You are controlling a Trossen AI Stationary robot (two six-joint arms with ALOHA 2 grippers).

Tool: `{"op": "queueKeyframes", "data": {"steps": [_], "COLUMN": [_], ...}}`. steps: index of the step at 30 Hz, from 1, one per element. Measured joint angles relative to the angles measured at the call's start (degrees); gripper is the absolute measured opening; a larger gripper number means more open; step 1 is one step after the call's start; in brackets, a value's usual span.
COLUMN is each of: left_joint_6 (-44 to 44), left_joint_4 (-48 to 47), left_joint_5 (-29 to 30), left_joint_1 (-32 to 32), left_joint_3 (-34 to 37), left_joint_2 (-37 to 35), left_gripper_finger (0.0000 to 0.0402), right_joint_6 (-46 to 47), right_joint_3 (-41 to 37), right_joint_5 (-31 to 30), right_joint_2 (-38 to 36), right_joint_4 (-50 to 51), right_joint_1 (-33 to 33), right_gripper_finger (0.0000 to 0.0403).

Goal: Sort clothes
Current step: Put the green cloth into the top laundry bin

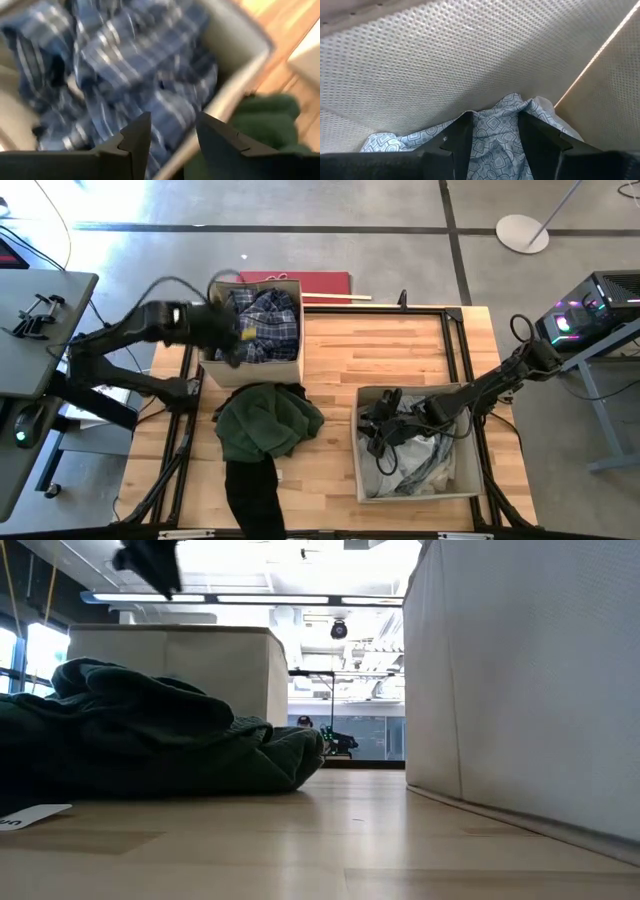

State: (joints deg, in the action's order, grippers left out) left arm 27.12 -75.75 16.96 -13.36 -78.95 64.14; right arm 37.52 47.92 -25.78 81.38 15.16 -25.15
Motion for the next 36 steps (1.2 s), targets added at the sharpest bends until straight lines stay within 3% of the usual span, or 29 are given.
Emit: {"op": "queueKeyframes", "data": {"steps": [3, 7, 11, 15, 20, 24, 30, 36], "left_joint_6": [7.66, 12.76, 11.79, 11.23, 17.12, 20.04, 15.84, 19.61], "left_joint_4": [-1.84, 1.55, 15.29, 34.73, 58.21, 66.63, 66.56, 58.49], "left_joint_5": [3.76, 3.08, 3.03, 7.79, 13.18, 18.9, 19.25, 11.92], "left_joint_1": [9.11, 22.99, 36.97, 45.25, 48.01, 46.24, 42.02, 39.37], "left_joint_3": [2.65, 7.27, 14.43, 22.88, 33.55, 38.26, 38.97, 38.92], "left_joint_2": [-0.62, -1.26, -0.77, 0.63, 5.04, 9.98, 16.09, 23.35], "left_gripper_finger": [0.0138, 0.013, 0.0127, 0.0127, 0.0127, 0.0142, 0.02, 0.0259], "right_joint_6": [0.03, 1.09, 1.21, 2.38, 2.29, 2.51, 2.51, 2.14], "right_joint_3": [0.0, 0.0, 0.0, 0.0, 0.0, 0.0, 0.0, 0.0], "right_joint_5": [0.0, 0.09, 0.11, 0.1, -0.33, -0.5, -0.56, -0.88], "right_joint_2": [0.0, 0.0, 0.0, 0.0, 0.0, 0.0, 0.0, 0.0], "right_joint_4": [0.0, 0.0, -0.01, -0.04, -0.15, -0.18, -0.24, -0.36], "right_joint_1": [0.0, 0.0, 0.0, -0.01, -0.02, -0.02, -0.02, -0.02], "right_gripper_finger": [0.0151, 0.0151, 0.0151, 0.0151, 0.0151, 0.0151, 0.0151, 0.0151]}}
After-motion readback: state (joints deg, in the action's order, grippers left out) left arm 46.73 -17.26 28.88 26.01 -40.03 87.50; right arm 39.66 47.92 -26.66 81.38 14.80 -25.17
